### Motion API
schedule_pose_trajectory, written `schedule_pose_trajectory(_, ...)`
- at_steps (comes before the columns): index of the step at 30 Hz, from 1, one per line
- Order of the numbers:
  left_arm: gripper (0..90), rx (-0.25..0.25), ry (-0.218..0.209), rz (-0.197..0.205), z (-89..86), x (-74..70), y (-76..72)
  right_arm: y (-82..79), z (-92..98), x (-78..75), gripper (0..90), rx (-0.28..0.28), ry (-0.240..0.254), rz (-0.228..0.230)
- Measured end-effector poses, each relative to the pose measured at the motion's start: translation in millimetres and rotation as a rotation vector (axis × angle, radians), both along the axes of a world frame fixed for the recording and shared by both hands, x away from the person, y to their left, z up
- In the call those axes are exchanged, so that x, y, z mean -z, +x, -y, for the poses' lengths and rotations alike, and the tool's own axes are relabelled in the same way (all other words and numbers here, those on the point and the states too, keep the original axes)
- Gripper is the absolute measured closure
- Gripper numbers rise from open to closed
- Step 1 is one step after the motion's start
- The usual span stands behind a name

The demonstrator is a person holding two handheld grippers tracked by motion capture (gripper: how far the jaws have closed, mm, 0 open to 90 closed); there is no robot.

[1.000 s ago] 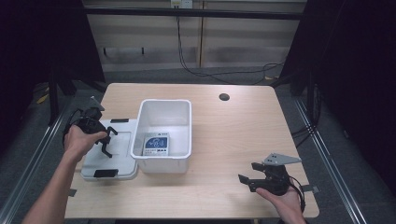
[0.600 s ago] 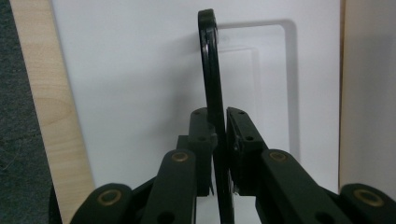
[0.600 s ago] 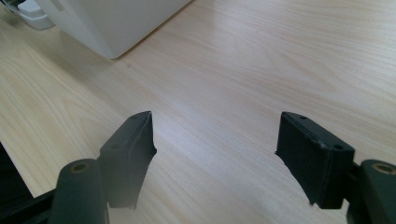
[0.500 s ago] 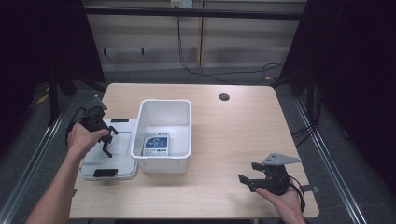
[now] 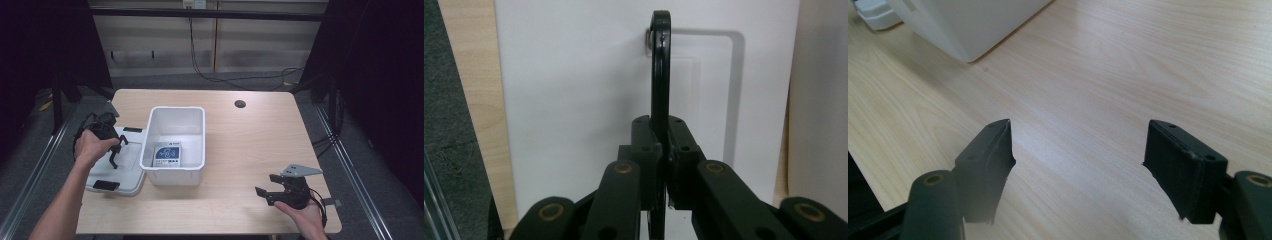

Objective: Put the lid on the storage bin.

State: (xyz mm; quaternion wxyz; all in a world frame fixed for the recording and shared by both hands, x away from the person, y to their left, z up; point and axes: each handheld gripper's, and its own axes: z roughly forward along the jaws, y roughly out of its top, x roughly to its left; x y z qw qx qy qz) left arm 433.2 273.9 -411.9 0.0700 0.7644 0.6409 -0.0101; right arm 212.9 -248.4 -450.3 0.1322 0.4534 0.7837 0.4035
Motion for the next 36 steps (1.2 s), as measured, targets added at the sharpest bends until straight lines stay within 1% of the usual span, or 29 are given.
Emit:
schedule_pose_trajectory(2, 84.9, -0.004, 0.006, 0.005, -0.4, -2.9, -0.6, 0.3, -0.1, 0.1, 27.1, 0.0, 0.001, -0.001)
schedule_pose_trajectory(3, 84.8, 0.006, 0.009, -0.006, -0.8, -5.1, -0.5, 0.4, -0.1, 0.2, 27.2, 0.0, 0.001, -0.001)
schedule_pose_trajectory(4, 84.9, 0.009, 0.01, -0.006, -0.5, -6.3, -1.0, 0.5, -0.2, 0.3, 27.1, -0.003, 0.0, 0.0)
schedule_pose_trajectory(6, 84.9, 0.012, 0.016, 0.004, -0.4, -9.6, -1.9, 0.5, -0.4, 0.4, 27.0, -0.007, 0.003, -0.002)
schedule_pose_trajectory(7, 84.8, 0.016, 0.014, -0.004, -0.9, -13.0, -2.3, 0.6, -0.5, 0.5, 26.9, -0.007, 0.004, -0.002)
schedule_pose_trajectory(10, 84.9, 0.005, 0.012, 0.003, -0.1, -18.5, -3.5, 0.8, -0.5, 0.6, 26.7, -0.007, 0.004, -0.005)
schedule_pose_trajectory(13, 84.9, 0.018, 0.015, -0.006, -0.9, -24.5, -4.6, 0.4, -0.5, 0.5, 26.8, -0.008, 0.003, -0.004)
schedule_pose_trajectory(14, 84.9, 0.008, 0.016, 0.004, -0.4, -25.4, -5.4, 0.5, -0.5, 0.5, 26.7, -0.008, 0.004, -0.004)
schedule_pose_trajectory(16, 84.9, 0.023, 0.022, -0.003, -2.1, -29.1, -5.9, 0.6, -0.7, 0.6, 26.7, -0.008, 0.003, -0.007)
schedule_pose_trajectory(19, 84.9, 0.015, 0.035, 0.007, -2.2, -32.7, -8.0, 0.6, -0.8, 0.7, 26.7, -0.01, 0.001, -0.007)
schedule_pose_trajectory(20, 84.9, 0.037, 0.048, 0.003, -3.5, -34.5, -8.1, 0.5, -0.9, 0.7, 26.7, -0.009, 0.002, -0.009)
schedule_pose_trajectory(22, 84.9, 0.037, 0.049, 0.006, -3.5, -36.4, -9.3, 0.7, -0.9, 0.8, 26.7, -0.009, 0.002, -0.01)
schedule_pose_trajectory(24, 84.9, 0.03, 0.041, 0.013, -5.2, -38.2, -10.3, 0.9, -1.1, 0.9, 26.7, -0.009, 0.001, -0.011)
schedule_pose_trajectory(27, 84.8, -0.002, 0.041, 0.018, -7.4, -40.9, -10.7, 0.7, -1.2, 0.9, 26.7, -0.009, 0.001, -0.012)
schedule_pose_trajectory(28, 84.8, -0.003, 0.041, 0.021, -8.3, -41.9, -10.6, 0.8, -1.1, 1.0, 26.7, -0.008, 0.001, -0.013)
schedule_pose_trajectory(30, 84.9, -0.008, 0.034, 0.011, -9.6, -44.8, -10.2, 1.0, -1.0, 1.2, 26.6, -0.008, -0.001, -0.014)
schedule_pose_trajectory(31, 84.8, -0.002, 0.038, 0.014, -9.8, -47.1, -10.5, 1.2, -1.0, 1.4, 26.4, -0.009, -0.002, -0.013)
schedule_pose_trajectory(32, 84.8, -0.008, 0.039, 0.021, -9.0, -48.6, -11.0, 1.1, -1.1, 1.4, 26.4, -0.01, -0.002, -0.012)
schedule_pose_trajectory(33, 84.8, 0.005, 0.041, 0.02, -9.3, -50.6, -11.0, 1.0, -1.1, 1.4, 26.4, -0.01, -0.002, -0.011)
schedule_pose_trajectory(35, 84.8, 0.002, 0.034, 0.033, -9.3, -54.4, -11.8, 1.0, -1.2, 1.3, 26.3, -0.009, -0.001, -0.016)
schedule_pose_trajectory(36, 84.8, 0.005, 0.035, 0.029, -9.6, -56.2, -12.0, 1.1, -1.2, 1.4, 26.4, -0.008, -0.002, -0.016)
